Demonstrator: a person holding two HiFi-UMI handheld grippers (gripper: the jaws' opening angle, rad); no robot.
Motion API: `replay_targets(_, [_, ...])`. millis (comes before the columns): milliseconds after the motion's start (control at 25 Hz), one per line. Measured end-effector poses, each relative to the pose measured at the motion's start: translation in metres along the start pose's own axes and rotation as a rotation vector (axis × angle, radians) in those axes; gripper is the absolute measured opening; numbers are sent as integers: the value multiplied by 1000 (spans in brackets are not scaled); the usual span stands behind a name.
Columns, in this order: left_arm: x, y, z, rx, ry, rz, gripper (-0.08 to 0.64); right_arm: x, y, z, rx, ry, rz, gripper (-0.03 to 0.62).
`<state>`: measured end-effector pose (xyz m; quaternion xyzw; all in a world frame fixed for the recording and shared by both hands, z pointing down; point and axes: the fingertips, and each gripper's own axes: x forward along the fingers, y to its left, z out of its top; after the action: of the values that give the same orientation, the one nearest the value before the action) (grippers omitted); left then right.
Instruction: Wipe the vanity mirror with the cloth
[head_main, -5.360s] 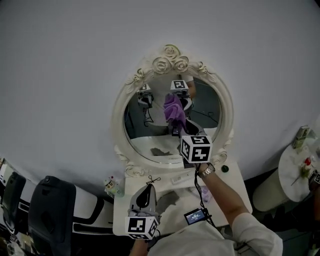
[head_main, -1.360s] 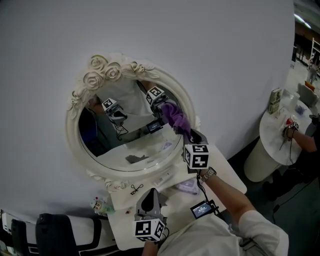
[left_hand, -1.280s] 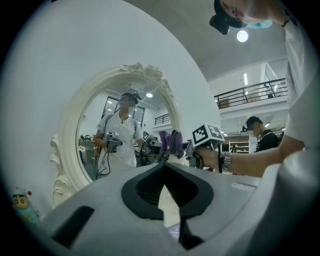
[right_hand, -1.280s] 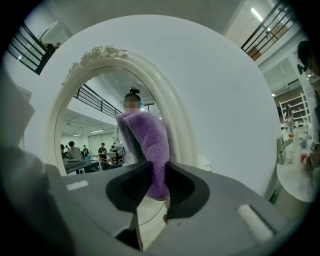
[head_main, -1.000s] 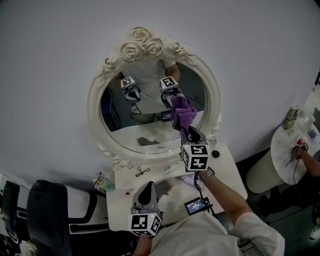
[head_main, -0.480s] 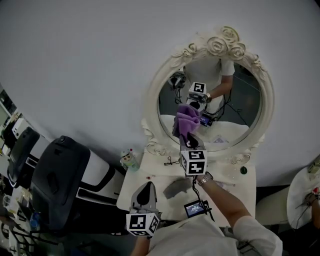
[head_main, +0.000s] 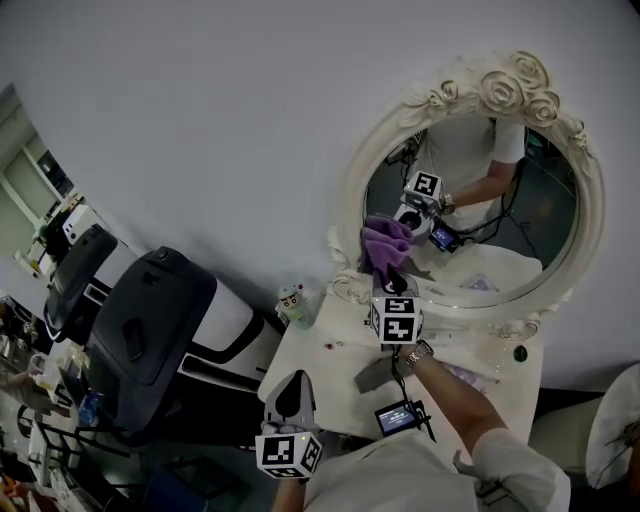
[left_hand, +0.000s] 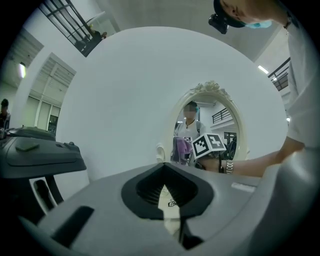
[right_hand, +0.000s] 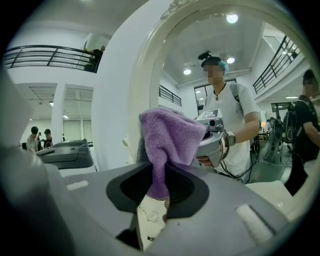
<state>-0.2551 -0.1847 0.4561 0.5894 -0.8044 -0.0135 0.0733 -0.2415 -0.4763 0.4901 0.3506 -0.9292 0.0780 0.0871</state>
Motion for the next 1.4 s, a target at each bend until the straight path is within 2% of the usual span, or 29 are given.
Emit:
replay_targets(240, [16, -16, -5, 20, 28, -61, -2, -3, -26, -4, 38, -2, -45, 77])
replay_targets(560, [48, -61, -7, 31, 41, -239, -2, -47, -86, -8, 40, -42, -153, 71])
replay_targets(760, [68, -109, -8, 48, 46, -413, -2, -90, -148, -12, 39, -45, -302, 72])
replay_targets(880, [75, -131, -8, 48, 42, -482, -2, -117, -183, -13, 39, -48, -390, 74])
replay_targets(1120, [84, -165, -10, 51, 43, -584, -2, -168, -249, -20, 68, -45, -553, 74])
replay_targets(1400, [88, -192, -11, 50, 47, -656, -2, -202, -292, -29, 81, -29, -662, 75])
